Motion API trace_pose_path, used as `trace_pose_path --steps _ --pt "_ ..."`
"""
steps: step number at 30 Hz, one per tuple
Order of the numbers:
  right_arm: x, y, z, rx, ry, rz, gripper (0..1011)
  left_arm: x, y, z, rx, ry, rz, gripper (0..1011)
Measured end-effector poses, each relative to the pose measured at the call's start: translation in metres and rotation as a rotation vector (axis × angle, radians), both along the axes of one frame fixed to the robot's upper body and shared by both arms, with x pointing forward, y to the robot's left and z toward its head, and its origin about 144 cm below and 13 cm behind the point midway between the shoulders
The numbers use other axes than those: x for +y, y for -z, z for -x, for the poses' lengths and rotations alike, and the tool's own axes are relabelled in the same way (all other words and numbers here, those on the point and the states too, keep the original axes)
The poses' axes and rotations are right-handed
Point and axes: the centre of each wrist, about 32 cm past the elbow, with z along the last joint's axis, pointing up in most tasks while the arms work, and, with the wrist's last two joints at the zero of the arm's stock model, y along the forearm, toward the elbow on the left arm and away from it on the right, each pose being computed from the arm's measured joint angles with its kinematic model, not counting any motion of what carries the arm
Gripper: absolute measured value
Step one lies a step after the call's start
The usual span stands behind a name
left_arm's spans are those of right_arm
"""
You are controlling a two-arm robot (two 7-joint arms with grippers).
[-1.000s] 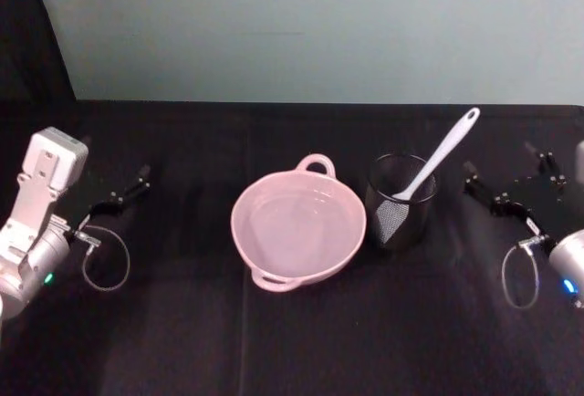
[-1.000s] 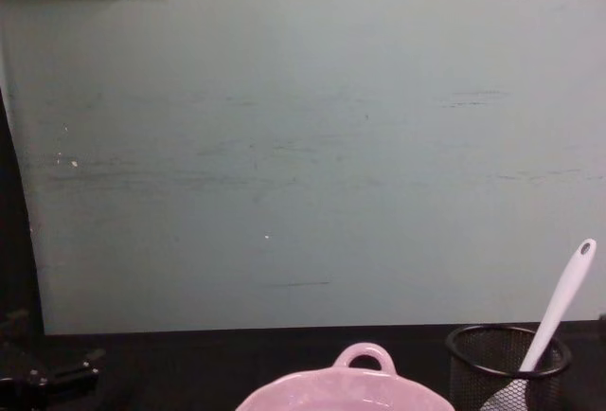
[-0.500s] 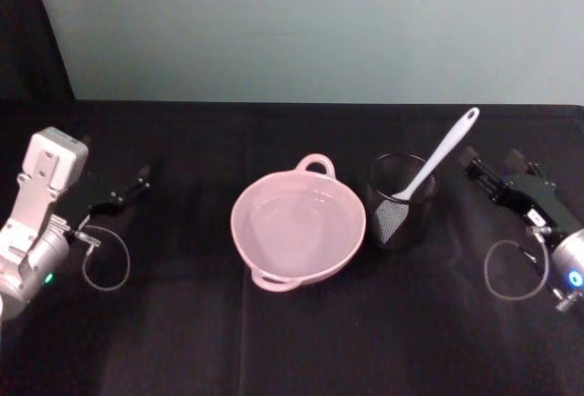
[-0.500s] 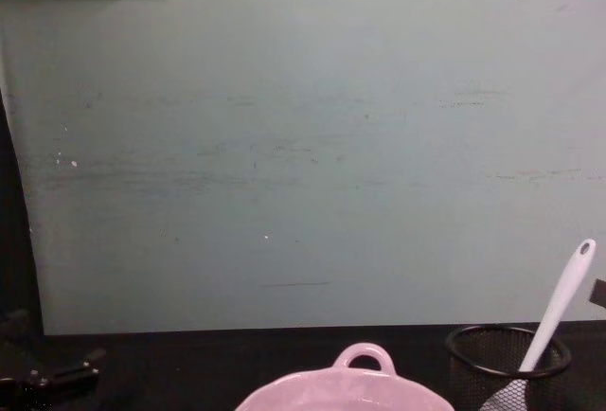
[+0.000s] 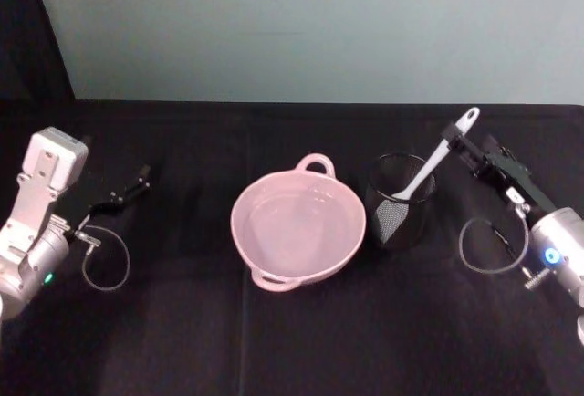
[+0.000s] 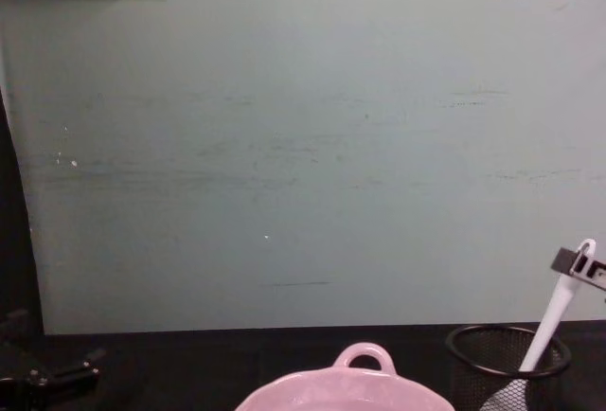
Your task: Use the one hand to pick up the spoon and stir the clear water in the bowl.
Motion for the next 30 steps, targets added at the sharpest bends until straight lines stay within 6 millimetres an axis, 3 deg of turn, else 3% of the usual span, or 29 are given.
trace_pose_path --steps 6,12,25,28,30 --pt "0.003 0.002 -0.008 0.010 -0.003 -0.102 1003 0.000 0.000 0.000 0.000 0.000 0.000 1011" --pt "0.006 0.003 -0.012 0.023 -0.001 -0.138 883 0.000 0.000 0.000 0.000 0.000 0.000 1011" --pt "0.009 0.001 -0.018 0.033 -0.012 -0.138 459 0.000 0.000 0.000 0.000 0.000 0.000 1011" --pt "0.009 -0.001 -0.018 0.030 -0.016 -0.137 399 0.000 0.000 0.000 0.000 0.000 0.000 1011" --pt "0.009 -0.001 -0.018 0.028 -0.020 -0.135 303 0.000 0.000 0.000 0.000 0.000 0.000 1011"
